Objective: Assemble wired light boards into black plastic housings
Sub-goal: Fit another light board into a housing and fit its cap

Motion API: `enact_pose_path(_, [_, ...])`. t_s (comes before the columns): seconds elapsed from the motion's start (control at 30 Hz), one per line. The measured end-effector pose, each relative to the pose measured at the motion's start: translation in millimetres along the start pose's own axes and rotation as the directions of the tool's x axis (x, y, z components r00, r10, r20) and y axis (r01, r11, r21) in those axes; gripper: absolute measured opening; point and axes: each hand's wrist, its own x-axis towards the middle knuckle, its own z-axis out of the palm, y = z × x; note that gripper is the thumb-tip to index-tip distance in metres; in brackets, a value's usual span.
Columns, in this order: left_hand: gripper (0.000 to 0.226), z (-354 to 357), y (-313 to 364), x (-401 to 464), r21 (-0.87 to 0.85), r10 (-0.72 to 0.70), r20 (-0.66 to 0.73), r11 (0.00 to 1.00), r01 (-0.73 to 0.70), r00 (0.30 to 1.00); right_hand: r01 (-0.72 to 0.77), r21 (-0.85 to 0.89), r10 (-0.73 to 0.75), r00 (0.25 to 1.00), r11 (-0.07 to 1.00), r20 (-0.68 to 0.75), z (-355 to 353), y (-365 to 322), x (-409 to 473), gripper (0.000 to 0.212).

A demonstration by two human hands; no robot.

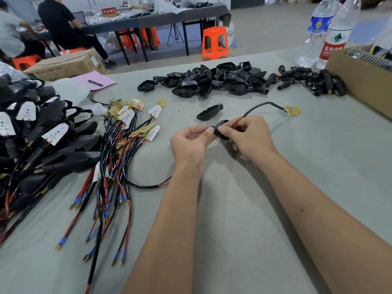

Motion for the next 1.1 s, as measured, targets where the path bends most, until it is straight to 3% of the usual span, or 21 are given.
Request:
enact_pose_path(0.1, [0.008,0.8,0.4,0.0,-0.045,0.004,-0.018,0.999,-0.004,1.0,-0.041,0.127,0.05,0.997,0.991,-0.062,0.1,1.1,1.5,0.019])
enact_pose_path(0.2, [0.008,-0.4,2.9,0.0,-0.14,-0.002,-0.046,0.99,-0.004,0.999,-0.049,-0.101,0.012,0.941,0.994,-0.337,-4.9,3.4,5.4,0.035])
enact_pose_path(0.23, [0.008,-0.8,3.9,0.2,-0.166,-0.007,-0.046,0.986,0.0,0.999,-0.066,-0.137,0.011,0.93,0.988,-0.369,-7.6,2.9,6.1,0.037])
enact_pose_path(0.3, [0.008,-0.6,5.3,0.4,-0.208,-0.021,-0.033,0.978,0.014,0.999,-0.131,-0.022,0.119,0.951,0.991,-0.285,-10.1,1.0,6.6,0.043])
enact_pose_path(0.37, [0.008,1.8,5.6,-1.2,-0.234,-0.032,-0.014,0.972,0.028,0.999,-0.219,0.314,0.252,0.965,0.924,-0.07,-8.4,-4.5,5.9,0.05])
enact_pose_path(0.43, [0.009,4.6,4.3,-3.6,-0.22,-0.027,0.009,0.975,0.029,1.0,-0.277,0.581,0.239,0.96,0.766,0.143,-7.0,-8.7,3.9,0.047])
enact_pose_path(0.5, [0.01,4.5,3.7,-5.0,-0.175,-0.004,0.042,0.985,0.011,0.999,-0.284,0.641,0.187,0.958,0.713,0.217,-6.0,-6.3,2.3,0.037])
enact_pose_path(0.6, [0.006,0.6,6.8,-3.5,-0.08,0.019,0.105,0.997,-0.011,0.994,-0.315,0.689,0.222,0.949,0.653,0.223,-5.8,-2.8,3.5,0.016])
enact_pose_path(0.67, [0.005,-2.7,12.1,-2.1,-0.071,0.017,0.141,0.997,-0.007,0.99,-0.348,0.762,0.284,0.933,0.547,0.222,-7.3,-2.8,6.3,0.007])
enact_pose_path(0.83, [0.005,-4.4,22.9,-5.9,-0.123,-0.008,0.356,0.991,0.056,0.935,-0.373,0.878,0.327,0.905,0.3,0.272,-14.9,-4.1,13.2,0.012])
enact_pose_path(0.9, [0.006,-2.2,22.9,-8.3,-0.107,0.017,0.388,0.994,0.027,0.922,-0.388,0.866,0.347,0.896,0.315,0.275,-15.6,-4.4,14.0,0.014])
enact_pose_path(1.0, [0.008,-3.6,25.1,-9.9,-0.072,0.024,0.395,0.997,0.004,0.918,-0.369,0.828,0.372,0.904,0.423,0.212,-14.8,-4.3,14.6,0.013])
enact_pose_path(1.1, [0.006,-11.3,28.8,-4.7,-0.041,-0.013,0.316,0.999,0.027,0.949,-0.297,0.877,0.326,0.929,0.378,0.174,-16.7,-4.6,14.8,0.013])
